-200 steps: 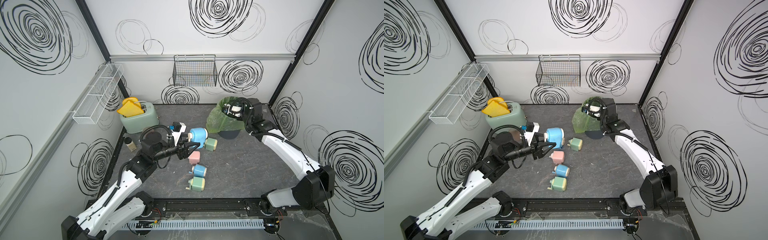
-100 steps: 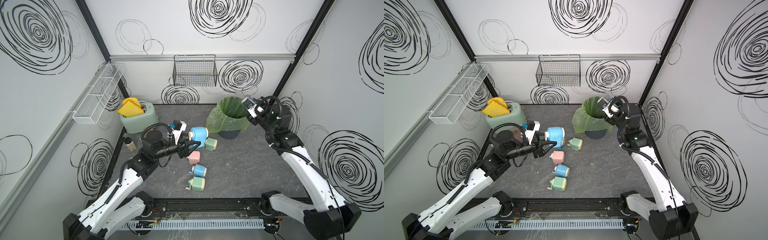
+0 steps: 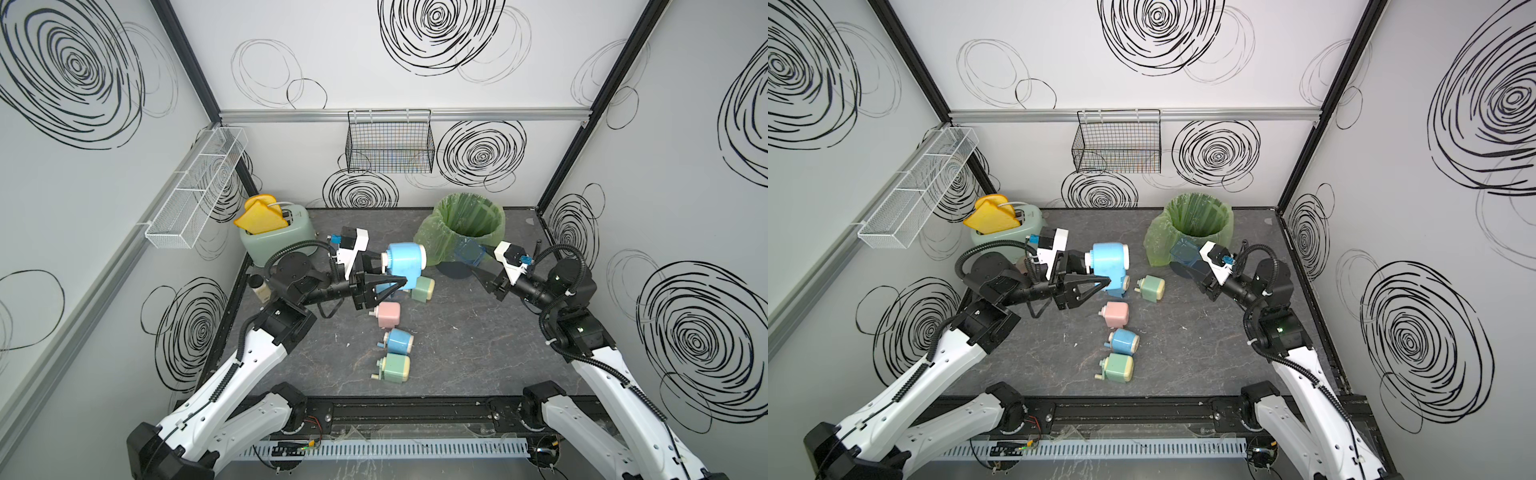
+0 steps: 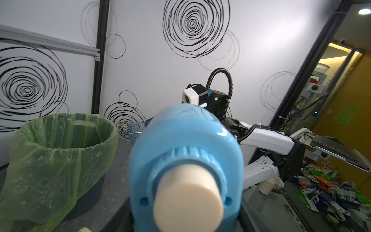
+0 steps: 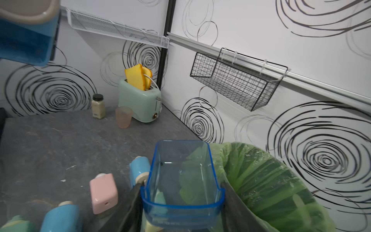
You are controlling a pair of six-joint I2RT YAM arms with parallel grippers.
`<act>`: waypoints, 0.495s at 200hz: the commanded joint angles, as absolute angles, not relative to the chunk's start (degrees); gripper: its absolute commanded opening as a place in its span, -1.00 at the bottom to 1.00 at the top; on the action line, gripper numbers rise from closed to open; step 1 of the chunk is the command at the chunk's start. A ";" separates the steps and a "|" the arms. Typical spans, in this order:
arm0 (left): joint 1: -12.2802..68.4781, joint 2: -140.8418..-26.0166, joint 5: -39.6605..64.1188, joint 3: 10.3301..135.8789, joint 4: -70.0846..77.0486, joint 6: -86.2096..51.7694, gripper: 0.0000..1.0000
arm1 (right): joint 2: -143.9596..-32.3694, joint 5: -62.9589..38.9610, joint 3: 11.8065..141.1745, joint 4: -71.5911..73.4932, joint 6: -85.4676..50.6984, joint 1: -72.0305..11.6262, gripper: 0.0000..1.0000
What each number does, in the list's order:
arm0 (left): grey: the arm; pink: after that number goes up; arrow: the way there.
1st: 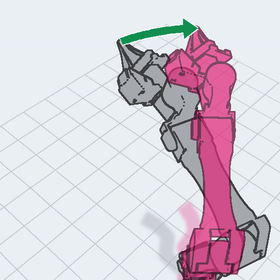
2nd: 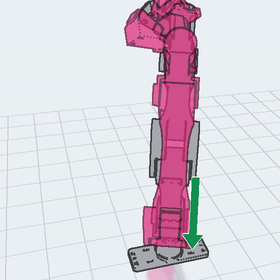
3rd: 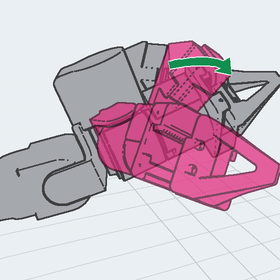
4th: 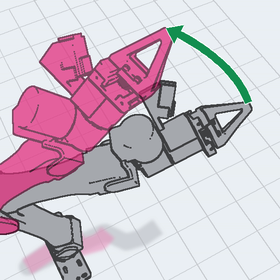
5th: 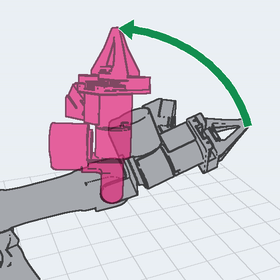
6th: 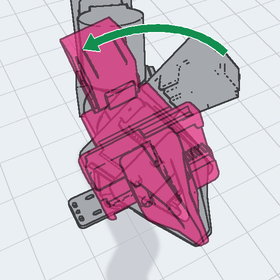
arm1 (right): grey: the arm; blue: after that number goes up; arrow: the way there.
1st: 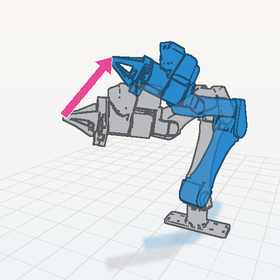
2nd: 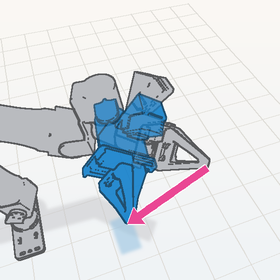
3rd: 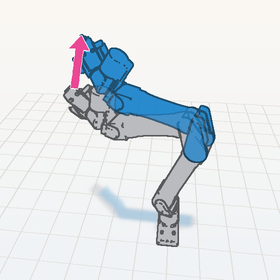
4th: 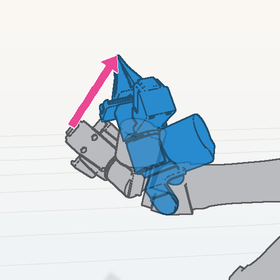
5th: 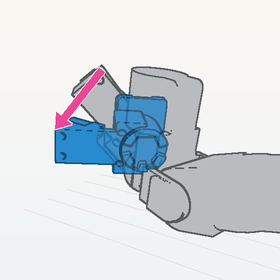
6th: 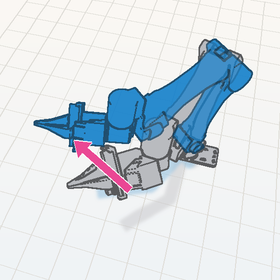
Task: Take out the pencil sharpener tray and clean the shavings
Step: Place the container at the center of the board.
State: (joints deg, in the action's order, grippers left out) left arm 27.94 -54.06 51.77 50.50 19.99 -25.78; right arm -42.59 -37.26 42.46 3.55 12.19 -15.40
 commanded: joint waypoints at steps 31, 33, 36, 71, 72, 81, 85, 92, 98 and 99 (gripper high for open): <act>26.69 -54.13 60.59 52.29 32.58 -29.27 -0.50 | -38.98 -53.08 37.91 9.61 -3.95 -15.29 -0.16; 26.58 -54.14 60.61 52.23 32.65 -29.27 -0.50 | -38.84 -53.28 37.84 9.24 -3.95 -15.29 -0.16; 26.56 -54.07 60.57 52.14 32.69 -29.27 -0.50 | -38.74 -53.42 37.66 8.83 -4.10 -15.28 -0.16; 26.30 -53.95 57.68 49.19 37.41 -31.96 -0.50 | -36.94 -53.87 33.71 8.15 -6.14 -15.29 -0.15; 26.30 -53.91 57.54 49.07 37.70 -32.15 -0.50 | -36.97 -53.74 33.60 8.25 -6.24 -15.29 -0.15; 26.28 -53.77 55.94 47.87 39.08 -33.43 -0.50 | -36.85 -51.48 32.19 8.59 -7.45 -15.21 -0.16; 26.28 -53.63 55.45 47.31 39.70 -33.92 -0.50 | -36.90 -49.79 31.61 8.46 -8.14 -15.16 -0.16; 26.28 -53.48 54.32 46.43 40.09 -34.43 -0.50 | -36.95 -46.91 30.71 7.85 -8.93 -15.08 -0.17; 26.28 -53.18 53.62 45.70 40.08 -34.54 -0.50 | -36.91 -44.72 29.95 7.06 -9.16 -14.99 -0.17; 26.28 -53.13 53.53 45.57 40.04 -34.54 -0.50 | -36.87 -44.20 29.83 6.96 -9.15 -15.01 -0.17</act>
State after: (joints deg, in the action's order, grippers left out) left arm 26.83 -54.17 56.95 48.01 33.32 -31.22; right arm -37.34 -50.09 32.51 7.31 -5.30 -15.40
